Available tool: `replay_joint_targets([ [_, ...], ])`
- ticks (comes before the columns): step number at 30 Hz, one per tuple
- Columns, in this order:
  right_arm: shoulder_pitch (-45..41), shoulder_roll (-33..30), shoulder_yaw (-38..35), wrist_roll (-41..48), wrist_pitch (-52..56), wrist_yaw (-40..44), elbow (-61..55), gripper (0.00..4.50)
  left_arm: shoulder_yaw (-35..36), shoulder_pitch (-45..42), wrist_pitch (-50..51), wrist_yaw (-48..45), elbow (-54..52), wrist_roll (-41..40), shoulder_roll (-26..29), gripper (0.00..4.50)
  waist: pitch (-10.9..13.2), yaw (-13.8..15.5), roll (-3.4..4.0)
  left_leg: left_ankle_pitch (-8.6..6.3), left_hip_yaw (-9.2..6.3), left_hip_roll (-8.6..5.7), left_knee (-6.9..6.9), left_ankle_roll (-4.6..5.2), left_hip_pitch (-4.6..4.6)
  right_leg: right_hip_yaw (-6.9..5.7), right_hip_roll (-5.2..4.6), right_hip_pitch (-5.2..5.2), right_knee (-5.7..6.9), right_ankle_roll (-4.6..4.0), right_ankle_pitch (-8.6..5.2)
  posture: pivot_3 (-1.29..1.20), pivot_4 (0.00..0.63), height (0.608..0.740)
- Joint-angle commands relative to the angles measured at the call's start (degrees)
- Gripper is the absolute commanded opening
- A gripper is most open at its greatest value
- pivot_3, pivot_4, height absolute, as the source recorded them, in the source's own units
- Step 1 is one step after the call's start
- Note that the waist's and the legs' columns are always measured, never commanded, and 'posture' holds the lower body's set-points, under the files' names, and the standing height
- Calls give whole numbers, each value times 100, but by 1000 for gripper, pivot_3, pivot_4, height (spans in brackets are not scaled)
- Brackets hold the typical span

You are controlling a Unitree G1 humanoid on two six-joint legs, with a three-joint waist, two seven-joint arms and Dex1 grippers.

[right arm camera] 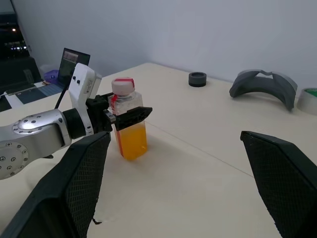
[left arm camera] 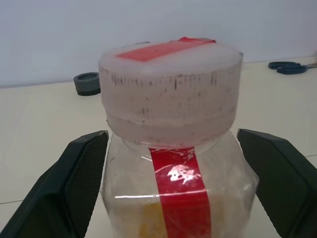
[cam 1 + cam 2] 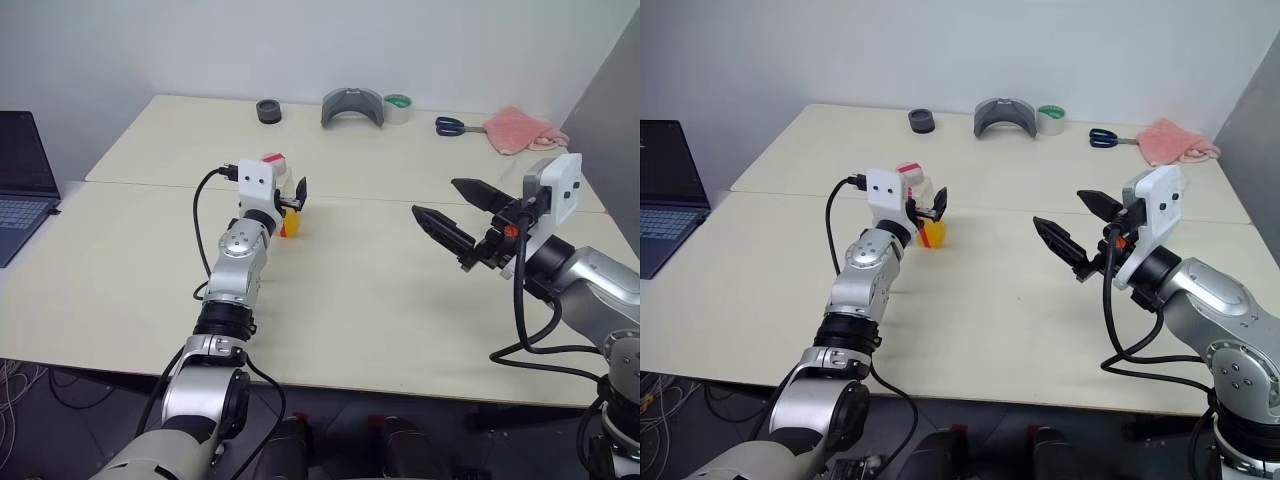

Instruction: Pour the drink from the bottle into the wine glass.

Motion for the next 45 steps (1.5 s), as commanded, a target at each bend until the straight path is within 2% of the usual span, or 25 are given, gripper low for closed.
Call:
replay_joint_targets([
  [1, -42, -18, -23, 56, -91, -21, -127, 4500, 19, -96, -148, -27, -19, 4, 10, 4490, 0, 0, 0, 0, -1, 0, 0, 0, 0, 0, 0, 0, 0, 0, 0, 0, 150, 740],
  [4, -28, -20, -32, 24, -117, -4, -117, 4500, 27, -89, -177, -47, -29, -24, -6, 3873, 0, 0, 0, 0, 0, 0, 0, 0, 0, 0, 0, 0, 0, 0, 0, 0, 150, 740],
  [10, 22, -19, -44, -14, -159, 55, -98, 4500, 41, -64, -197, -64, -38, -34, -1, 2013, 0, 0, 0, 0, 0, 0, 0, 0, 0, 0, 0, 0, 0, 0, 0, 0, 150, 740],
  [11, 24, -18, -44, -22, -165, 58, -97, 4500, 43, -60, -196, -66, -37, -32, 1, 1929, 0, 0, 0, 0, 0, 0, 0, 0, 0, 0, 0, 0, 0, 0, 0, 0, 150, 740],
  [33, 60, -77, 47, -254, -323, 245, 61, 4500, 16, -113, 6, -200, -236, -43, 62, 1923, 0, -1, 0, 0, 0, 0, 0, 0, 0, 1, 0, 0, 0, 0, 0, 0, 150, 740],
  [39, -191, -289, 242, -688, -446, 504, 403, 4500, -161, -298, 95, -652, -342, -62, 83, 1923, 0, 0, 0, 0, 1, -5, 1, 0, 0, 0, 0, 0, 0, 0, 0, 0, 150, 740],
  [45, -799, -255, 589, -834, -343, 743, 822, 4500, -520, -415, 223, -1700, -699, -281, 28, 1923, 0, -5, 0, 0, 3, -6, 0, 0, -1, -3, 0, -2, 0, -1, 0, 0, 150, 740],
])
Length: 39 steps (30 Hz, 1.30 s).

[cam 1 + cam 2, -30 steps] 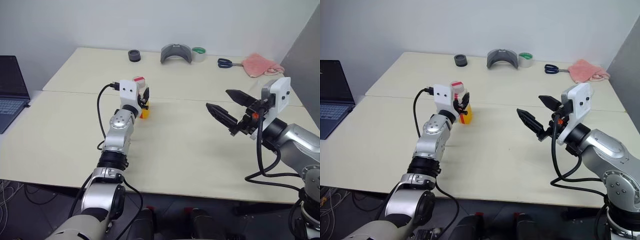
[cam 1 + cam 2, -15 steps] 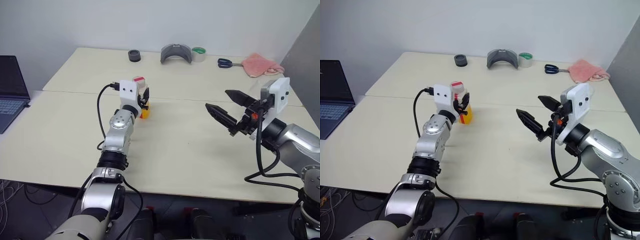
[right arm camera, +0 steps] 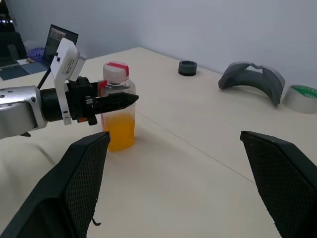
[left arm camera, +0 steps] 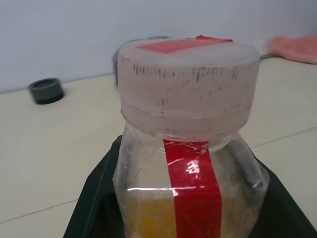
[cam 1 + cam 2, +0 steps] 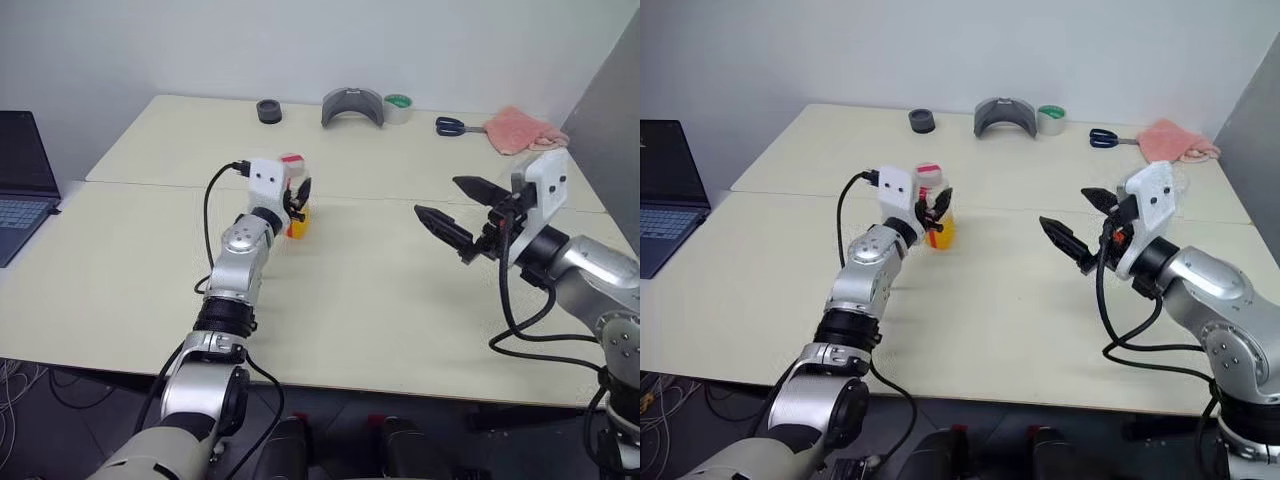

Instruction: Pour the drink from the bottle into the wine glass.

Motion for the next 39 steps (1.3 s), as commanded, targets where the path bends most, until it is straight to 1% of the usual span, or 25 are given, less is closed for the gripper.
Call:
replay_joint_targets([
  [1, -474, 114, 97, 108, 50, 108, 77, 4500, -256, -289, 25, -758, -609, -269, -36, 1923, 0, -9, 0, 0, 0, 1, -1, 0, 0, 1, 0, -1, 0, 0, 0, 0, 150, 740],
  [6, -990, 386, 292, -59, 212, -3, 469, 4500, -506, -407, 164, -1584, -864, -530, -129, 1923, 0, -3, 0, 0, -1, 4, 0, 0, -1, 3, -1, -2, 1, -1, 0, 0, 150, 740],
  [9, -1295, 586, 260, -51, 327, -165, 718, 4500, -702, -398, 553, -2147, -1166, -808, -188, 1923, 0, -6, 1, 0, -2, 4, 0, 0, 0, 6, -1, -4, 3, -1, 0, 0, 150, 740],
  [14, -1445, 739, 201, -67, 446, -315, 829, 4500, -781, -378, 1192, -2634, -1553, -1194, -186, 1923, 0, -12, 1, 0, -9, 7, 0, 0, -3, 8, -2, -7, 5, -1, 0, 0, 150, 740],
  [19, -1461, 873, 245, -104, 498, -448, 748, 4500, -760, -469, 1496, -2780, -1612, -1319, -201, 1923, 0, -12, 1, 0, -15, 8, 0, 1, -2, 8, -1, -9, 7, -1, 0, 0, 150, 740],
  [25, -1403, 1027, 308, -101, 566, -531, 541, 4500, -789, -541, 1541, -2961, -1546, -1316, -193, 1923, 0, -11, 1, 0, -17, 7, 0, 1, -3, 8, -1, -9, 7, -1, 0, 0, 150, 740],
  [33, -1400, 1134, 219, 376, 737, -175, 348, 4500, -898, -463, 1605, -3503, -1688, -1411, -95, 1923, 0, -11, 2, 0, -18, 7, 0, 1, -3, 8, -1, -10, 7, -1, 0, 0, 150, 740],
  [39, -1427, 1040, 68, 922, 958, -14, 217, 4500, -768, -349, 1643, -3551, -2023, -1590, -33, 1923, 1, -11, 2, 0, -19, 8, 0, 1, -3, 8, -2, -9, 6, -1, 0, 0, 150, 740],
])
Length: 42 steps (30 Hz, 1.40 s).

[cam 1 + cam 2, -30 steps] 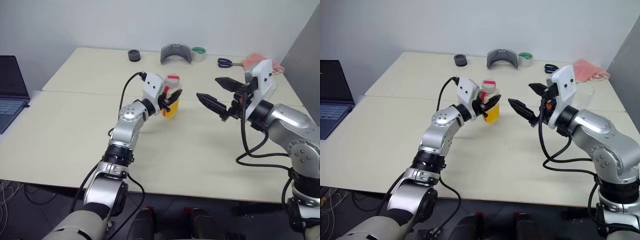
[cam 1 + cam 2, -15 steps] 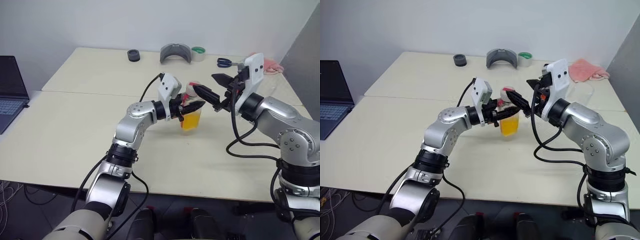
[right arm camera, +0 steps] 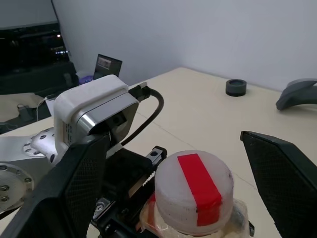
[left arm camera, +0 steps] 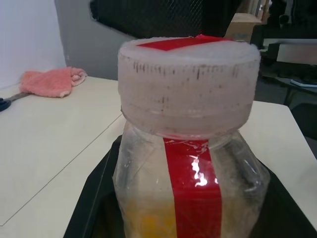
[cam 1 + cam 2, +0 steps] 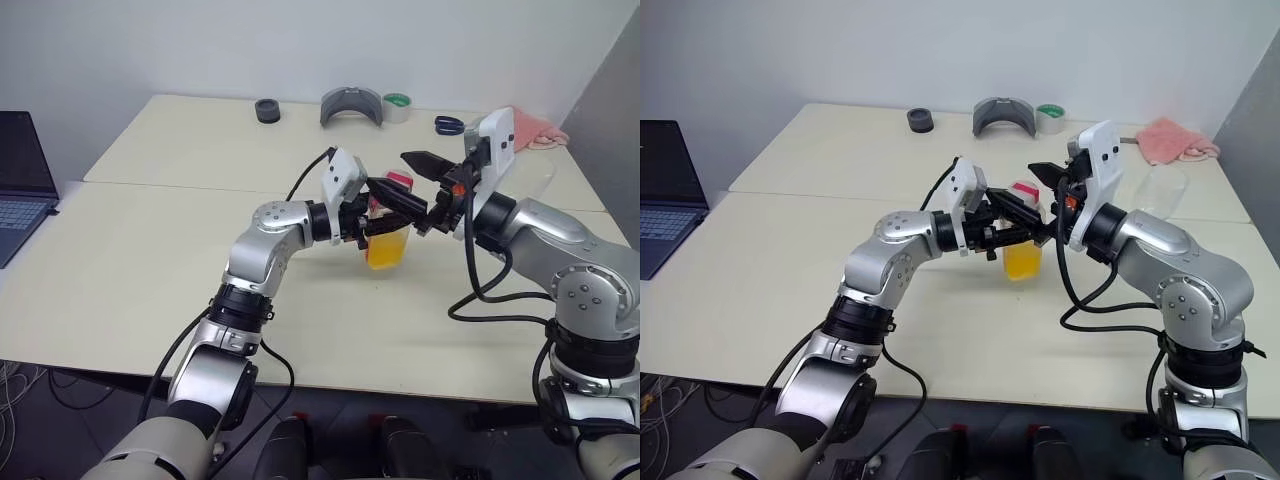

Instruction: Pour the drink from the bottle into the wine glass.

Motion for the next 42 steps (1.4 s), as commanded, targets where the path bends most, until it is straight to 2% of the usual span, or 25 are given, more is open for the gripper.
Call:
replay_joint_targets([
  [1, -102, -129, -256, 451, 131, 107, -340, 4500, 150, 45, 156, -137, -672, -376, 108, 1923, 0, -1, 0, 0, 0, 0, 0, 0, 0, 0, 0, 0, 0, 0, 0, 0, 150, 740],
  [4, -82, -264, -233, 430, 174, 33, -437, 4500, 138, 199, 405, -262, -1098, -553, 304, 1923, 0, -10, 1, 0, 0, 3, -1, 0, 0, 1, 0, -1, 0, 0, 0, 0, 150, 740],
  [15, -102, -139, -171, 222, 113, -647, -708, 4500, 99, 256, 404, -113, -1039, -528, 342, 1923, 0, 0, 1, 0, 0, 2, 0, 0, 0, 0, 1, -1, 0, 0, 0, 0, 150, 740],
  [34, 201, -11, 199, -333, -31, -823, -927, 4500, 70, 277, 370, 44, -1018, -498, 296, 1923, 0, -2, 1, 0, 0, 3, 0, 0, 0, 0, 1, -1, -1, 0, -1, 0, 150, 740],
  [42, 177, 480, 143, -470, 129, -1439, -1022, 4500, 67, 308, 357, 107, -1058, -500, 287, 1923, 0, -2, 1, 0, -1, 3, 0, 0, 0, 0, 1, -2, 0, 0, 0, 0, 150, 740],
])
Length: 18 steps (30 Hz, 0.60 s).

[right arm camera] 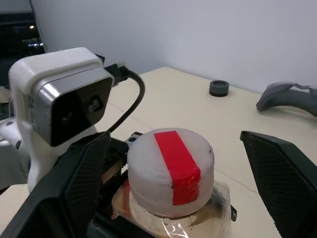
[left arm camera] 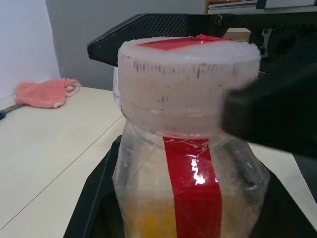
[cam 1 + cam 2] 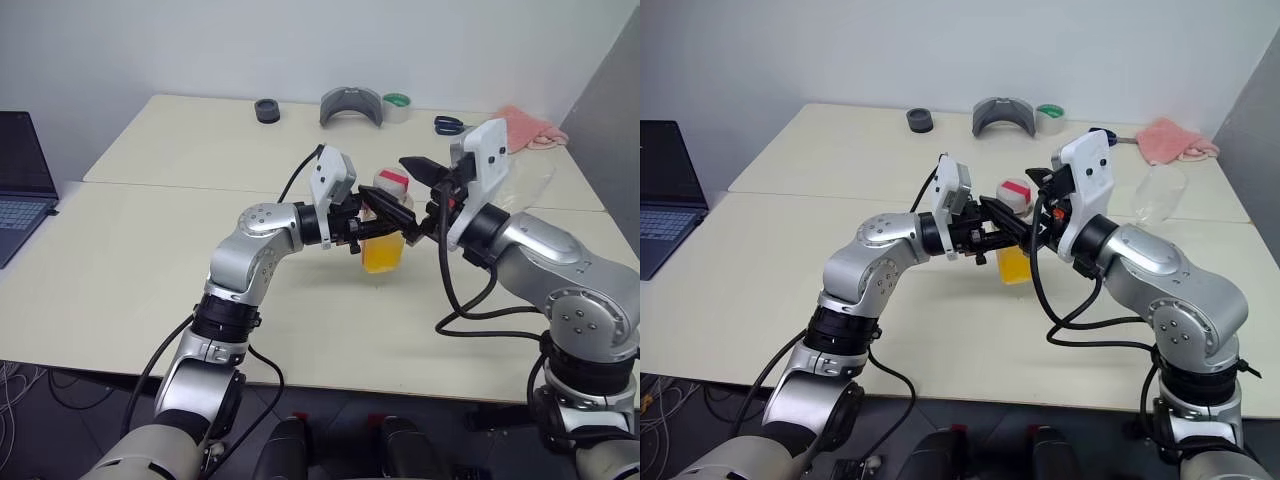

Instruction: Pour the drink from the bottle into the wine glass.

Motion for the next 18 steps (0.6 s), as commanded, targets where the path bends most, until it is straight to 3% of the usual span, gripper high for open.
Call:
replay_joint_targets([
  [1, -63, 197, -151, 13, 18, -317, -230, 4500, 43, -27, -111, 39, -233, -73, -25, 1923, 0, 0, 0, 0, 0, 0, 0, 0, 0, 0, 0, 0, 0, 0, 0, 0, 150, 740],
  [4, -96, 285, -173, 40, 72, -438, -257, 4500, 31, -42, -143, 26, -185, -56, -28, 1923, 0, 1, 0, 0, -1, 0, 0, 0, 0, 0, 0, 0, 0, 0, 0, 0, 150, 740],
  [6, -86, 306, -168, 42, 84, -479, -276, 4107, 26, -63, -170, 15, -143, -43, -33, 1923, 0, 1, 0, 0, 0, -1, 0, 0, 0, 0, -1, 0, 0, 0, 0, 0, 150, 740],
  [13, -65, 303, -137, -3, 72, -528, -326, 1966, 24, -141, -259, -20, -12, -5, -35, 1923, 0, 0, 0, 0, 0, -1, 0, 0, 0, 0, 0, 0, 0, 0, 0, 0, 150, 740],
  [18, -64, 333, -110, -46, 61, -579, -383, 1979, 36, -151, -275, -26, 2, 3, -14, 1923, 0, -1, 0, 0, 0, 0, 0, 0, 0, 0, 0, 0, 0, 0, 0, 0, 150, 740],
])
